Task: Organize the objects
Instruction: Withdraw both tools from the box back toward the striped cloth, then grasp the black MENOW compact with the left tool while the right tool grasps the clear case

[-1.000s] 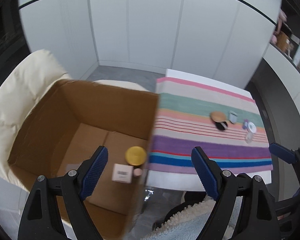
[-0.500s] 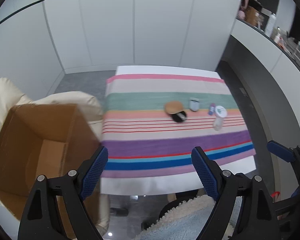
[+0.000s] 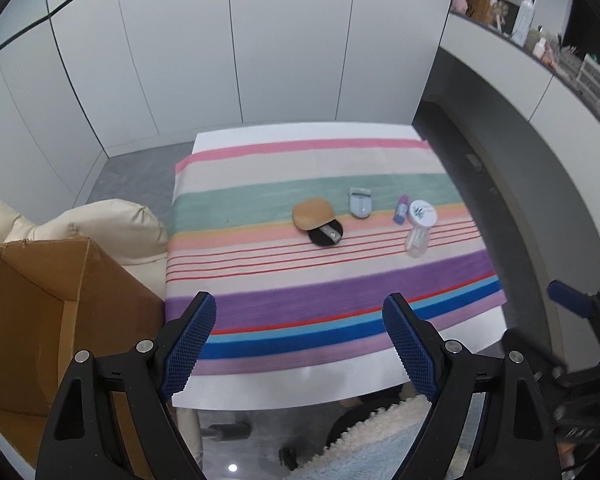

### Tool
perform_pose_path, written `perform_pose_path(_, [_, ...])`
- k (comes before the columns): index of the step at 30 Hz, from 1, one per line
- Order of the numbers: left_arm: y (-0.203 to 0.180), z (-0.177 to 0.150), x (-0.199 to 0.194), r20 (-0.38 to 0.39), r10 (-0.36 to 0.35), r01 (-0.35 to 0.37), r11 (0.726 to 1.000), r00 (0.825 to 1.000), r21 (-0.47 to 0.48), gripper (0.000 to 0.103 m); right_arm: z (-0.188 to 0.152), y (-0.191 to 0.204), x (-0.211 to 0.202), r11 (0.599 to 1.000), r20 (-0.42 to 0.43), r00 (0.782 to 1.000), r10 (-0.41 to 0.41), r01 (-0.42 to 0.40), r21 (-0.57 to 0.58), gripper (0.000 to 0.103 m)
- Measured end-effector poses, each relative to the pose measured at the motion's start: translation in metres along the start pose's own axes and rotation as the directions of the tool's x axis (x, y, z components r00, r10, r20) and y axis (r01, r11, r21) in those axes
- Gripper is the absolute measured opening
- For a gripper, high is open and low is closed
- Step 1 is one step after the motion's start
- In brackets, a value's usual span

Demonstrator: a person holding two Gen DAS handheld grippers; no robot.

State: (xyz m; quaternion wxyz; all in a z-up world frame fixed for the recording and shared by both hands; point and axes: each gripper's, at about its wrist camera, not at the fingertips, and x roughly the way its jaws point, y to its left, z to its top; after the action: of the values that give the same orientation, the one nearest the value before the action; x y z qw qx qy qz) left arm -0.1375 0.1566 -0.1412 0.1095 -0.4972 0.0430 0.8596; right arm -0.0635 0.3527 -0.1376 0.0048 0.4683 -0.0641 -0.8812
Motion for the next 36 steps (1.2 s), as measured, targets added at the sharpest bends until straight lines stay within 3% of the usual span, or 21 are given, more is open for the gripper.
perform_pose_path(7, [-0.005,-0.002,0.042,-0.118,0.000,0.000,1.000,0.993,-0.001,0.086,0.002,-0.034,0.040,0.999,-0.051,0.999,0.016,-0.014,0.046,0.101])
perform_pose_path(16, [-0.010,0.006,0.106,-0.199,0.011,-0.012,1.000,0.980,-0.002,0.086,0.004,-0.070,0.112,0.995,-0.159,0.987,0.020,-0.004,0.097,0.101])
perform_pose_path(24, [-0.039,0.017,0.184,-0.167,0.048,-0.034,0.996,0.985,0.088,0.086,0.011,-0.097,0.174,0.998,-0.157,0.988,-0.002,0.011,0.054,0.101])
perform_pose_path(29, [-0.043,0.026,0.224,-0.102,0.082,-0.072,0.992,0.991,0.105,0.086,0.014,-0.103,0.214,0.998,-0.132,0.990,0.048,-0.052,-0.024,0.100])
perform_pose_path(36, [-0.038,0.039,0.252,-0.072,0.029,-0.026,0.999,0.997,0.046,0.086,0.018,-0.101,0.242,0.994,-0.089,0.995,0.049,-0.057,-0.091,0.100])
